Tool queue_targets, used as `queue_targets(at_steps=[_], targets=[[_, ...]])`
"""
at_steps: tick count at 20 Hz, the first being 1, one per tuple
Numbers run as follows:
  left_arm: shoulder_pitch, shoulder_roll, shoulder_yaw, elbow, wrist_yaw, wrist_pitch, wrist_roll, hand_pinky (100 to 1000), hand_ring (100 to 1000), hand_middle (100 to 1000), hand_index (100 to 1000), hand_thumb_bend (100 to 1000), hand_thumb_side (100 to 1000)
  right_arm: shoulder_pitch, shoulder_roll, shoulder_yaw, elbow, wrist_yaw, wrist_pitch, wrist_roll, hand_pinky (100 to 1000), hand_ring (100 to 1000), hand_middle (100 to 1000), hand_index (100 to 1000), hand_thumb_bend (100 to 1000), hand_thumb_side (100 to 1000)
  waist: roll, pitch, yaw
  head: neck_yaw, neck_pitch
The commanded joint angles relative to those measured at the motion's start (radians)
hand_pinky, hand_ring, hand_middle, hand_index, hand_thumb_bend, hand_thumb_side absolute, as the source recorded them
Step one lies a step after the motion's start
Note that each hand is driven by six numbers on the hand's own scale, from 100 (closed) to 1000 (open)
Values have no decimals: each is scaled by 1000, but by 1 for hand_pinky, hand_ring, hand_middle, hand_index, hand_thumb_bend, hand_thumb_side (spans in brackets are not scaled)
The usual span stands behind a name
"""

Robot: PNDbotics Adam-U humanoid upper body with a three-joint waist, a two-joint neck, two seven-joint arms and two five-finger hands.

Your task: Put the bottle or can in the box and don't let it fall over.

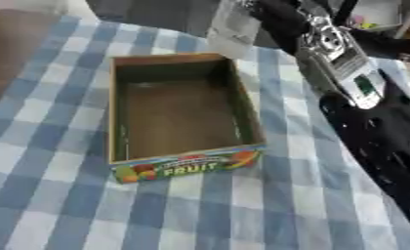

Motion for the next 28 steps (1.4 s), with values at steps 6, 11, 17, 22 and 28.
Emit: queue_targets(at_steps=[6,11,17,22,28], targets=[[-11,29,15,-26,3,-3,25,976,472,556,753,711,433,-31,20,30,40,108,-43,-23,871,1000,947,165,100,414,4,-10,18,-13,-16],[-12,31,16,-26,2,-4,27,976,472,556,753,710,434,-18,33,43,45,157,-59,-21,863,1000,965,259,100,185,3,-11,12,-5,-14],[-9,33,17,-23,1,-4,24,976,472,556,753,709,434,-9,30,53,26,220,-72,107,886,1000,1000,880,100,514,4,-16,6,5,-6],[-5,35,18,-22,0,-2,24,976,473,557,754,708,435,4,27,36,25,253,-24,168,896,1000,1000,921,100,706,5,-27,-11,16,5],[-3,37,20,-24,-1,-2,25,976,474,557,754,709,436,17,23,33,12,274,-22,199,906,1000,1000,933,100,708,7,-34,-21,25,12]])
